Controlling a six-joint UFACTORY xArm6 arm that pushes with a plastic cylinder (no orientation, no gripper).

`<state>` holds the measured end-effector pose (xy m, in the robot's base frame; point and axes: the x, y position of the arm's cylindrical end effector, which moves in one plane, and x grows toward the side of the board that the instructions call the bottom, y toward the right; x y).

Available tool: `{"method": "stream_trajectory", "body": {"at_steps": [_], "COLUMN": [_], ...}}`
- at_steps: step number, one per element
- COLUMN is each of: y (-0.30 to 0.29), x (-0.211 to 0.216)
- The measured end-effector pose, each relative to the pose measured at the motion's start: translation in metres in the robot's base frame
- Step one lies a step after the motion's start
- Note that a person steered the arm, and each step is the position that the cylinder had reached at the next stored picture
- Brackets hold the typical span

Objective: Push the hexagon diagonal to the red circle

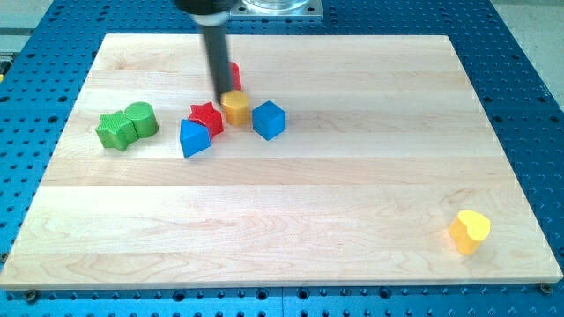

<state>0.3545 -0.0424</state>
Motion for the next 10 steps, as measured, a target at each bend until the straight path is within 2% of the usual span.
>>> {"method": "stream_trajectory", "body": {"at_steps": [1,2,3,4,5,6,8,9,10], "y": [0.058,0.015,-0.029,0.019,0.041,0.119,0.191,0.194,0.198], "x": [0.003,-0.015,0.018,0.049,0.078,0.079,0.065,0.078,0.051]}}
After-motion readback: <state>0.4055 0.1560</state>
